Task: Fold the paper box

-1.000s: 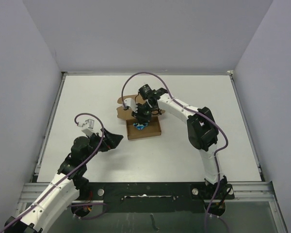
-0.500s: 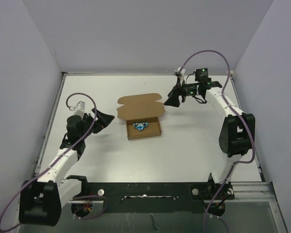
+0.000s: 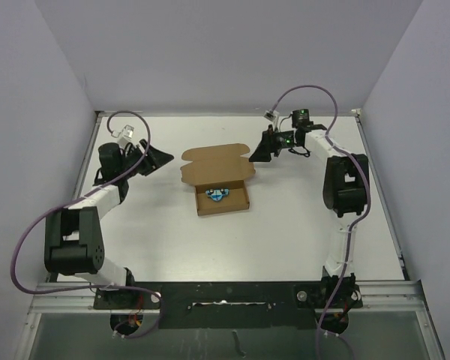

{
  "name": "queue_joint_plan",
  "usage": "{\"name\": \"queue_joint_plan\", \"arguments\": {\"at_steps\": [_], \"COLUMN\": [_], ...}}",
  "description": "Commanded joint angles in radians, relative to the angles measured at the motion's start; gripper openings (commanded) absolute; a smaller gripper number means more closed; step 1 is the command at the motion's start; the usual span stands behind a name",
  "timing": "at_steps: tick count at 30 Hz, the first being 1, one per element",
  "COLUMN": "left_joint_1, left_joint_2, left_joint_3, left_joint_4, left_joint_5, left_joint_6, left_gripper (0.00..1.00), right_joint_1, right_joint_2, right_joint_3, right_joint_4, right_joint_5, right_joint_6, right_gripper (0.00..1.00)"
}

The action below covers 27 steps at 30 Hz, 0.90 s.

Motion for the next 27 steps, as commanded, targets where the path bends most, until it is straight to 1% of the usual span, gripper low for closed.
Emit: {"name": "queue_joint_plan", "arguments": {"at_steps": [1, 6, 9, 16, 20, 27], "left_joint_1": [0.012, 0.01, 0.003, -0.017, -0.019, -0.027], "left_joint_2": [0.1, 0.205, 0.253, 0.295, 0.332, 0.364], "left_joint_3": [0.092, 0.132, 0.142, 0.148, 0.178, 0.233], "left_joint_4": [0.03, 0.065, 0.094, 0.108, 0.085, -0.027], "left_joint_5": [0.09, 0.166, 0.209, 0.218, 0.229, 0.203], "left_joint_6": [0.07, 0.055, 0.032, 0.029, 0.023, 0.043], "left_gripper": [0.54, 0.53, 0.52, 0.5, 0.48, 0.48], "right_joint_1": [0.021, 0.026, 0.033, 0.038, 0.038, 0.041], "right_joint_2": [0.031, 0.058, 0.069, 0.08, 0.085, 0.091], "right_joint_3": [0.1, 0.108, 0.11, 0.117, 0.117, 0.121], "right_joint_4": [-0.094, -0.112, -0.125, -0.135, -0.137, -0.141], "right_joint_5": [-0.011, -0.018, -0.022, -0.032, -0.038, -0.044], "right_joint_6": [-0.046, -0.056, -0.061, -0.068, -0.067, -0.062], "right_gripper": [0.78, 0.74, 0.7, 0.63, 0.58, 0.49]}}
